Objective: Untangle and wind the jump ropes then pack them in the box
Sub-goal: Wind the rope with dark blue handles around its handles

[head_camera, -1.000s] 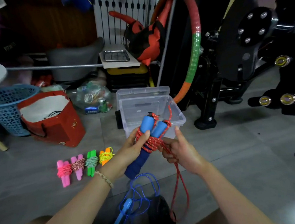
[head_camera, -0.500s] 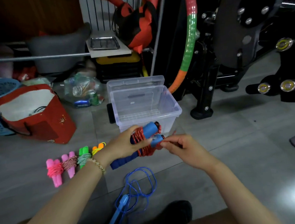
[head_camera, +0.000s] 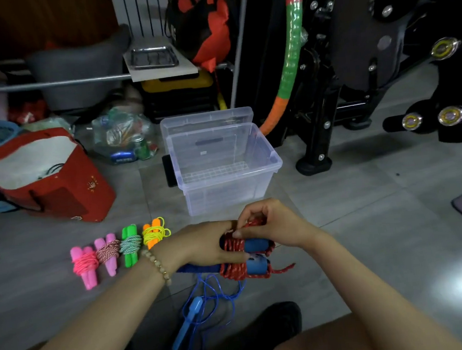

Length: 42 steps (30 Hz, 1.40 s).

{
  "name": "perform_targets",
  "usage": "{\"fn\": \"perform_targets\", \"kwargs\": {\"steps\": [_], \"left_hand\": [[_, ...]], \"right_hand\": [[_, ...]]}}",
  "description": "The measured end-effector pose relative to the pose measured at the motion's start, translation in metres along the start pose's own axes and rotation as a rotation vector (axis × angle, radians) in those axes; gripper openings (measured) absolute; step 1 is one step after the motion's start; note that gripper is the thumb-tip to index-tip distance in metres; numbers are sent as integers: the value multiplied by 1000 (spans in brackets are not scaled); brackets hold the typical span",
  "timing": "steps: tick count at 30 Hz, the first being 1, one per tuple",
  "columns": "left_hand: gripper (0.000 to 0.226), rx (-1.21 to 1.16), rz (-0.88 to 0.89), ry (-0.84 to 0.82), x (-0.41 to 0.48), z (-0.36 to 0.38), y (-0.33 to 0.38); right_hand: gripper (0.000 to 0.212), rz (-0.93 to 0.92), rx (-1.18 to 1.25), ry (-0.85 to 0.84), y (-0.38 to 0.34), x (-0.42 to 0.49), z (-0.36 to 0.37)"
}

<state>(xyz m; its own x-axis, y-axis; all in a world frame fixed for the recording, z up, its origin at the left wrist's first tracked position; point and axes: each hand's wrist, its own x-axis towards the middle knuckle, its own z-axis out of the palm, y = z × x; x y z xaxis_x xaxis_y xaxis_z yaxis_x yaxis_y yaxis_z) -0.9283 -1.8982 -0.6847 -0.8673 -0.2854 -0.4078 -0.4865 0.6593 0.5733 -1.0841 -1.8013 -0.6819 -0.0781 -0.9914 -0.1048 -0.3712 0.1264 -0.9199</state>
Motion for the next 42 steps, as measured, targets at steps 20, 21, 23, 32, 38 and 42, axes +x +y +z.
{"fn": "perform_targets", "kwargs": {"steps": [20, 21, 23, 32, 38, 42], "left_hand": [[62, -1275, -113, 293, -7, -9, 8], [62, -1329, -140, 333, -4, -9, 6], [51, -1361, -180, 410, -2, -8, 5], [51, -1307, -207, 460, -4, -8, 14], [72, -1448, -180, 356, -6, -10, 13], [57, -1426, -91, 357, -14, -13, 14]], "right_hand": [[71, 159, 674, 211, -28, 4, 16], [60, 157, 618, 238, -30, 5, 20], [39, 145, 412, 297, -33, 7, 30], [34, 12, -267, 615, -30, 13, 42], [17, -220, -298, 566, -26, 21, 39], [25, -328, -292, 488, -29, 21, 38]]}}
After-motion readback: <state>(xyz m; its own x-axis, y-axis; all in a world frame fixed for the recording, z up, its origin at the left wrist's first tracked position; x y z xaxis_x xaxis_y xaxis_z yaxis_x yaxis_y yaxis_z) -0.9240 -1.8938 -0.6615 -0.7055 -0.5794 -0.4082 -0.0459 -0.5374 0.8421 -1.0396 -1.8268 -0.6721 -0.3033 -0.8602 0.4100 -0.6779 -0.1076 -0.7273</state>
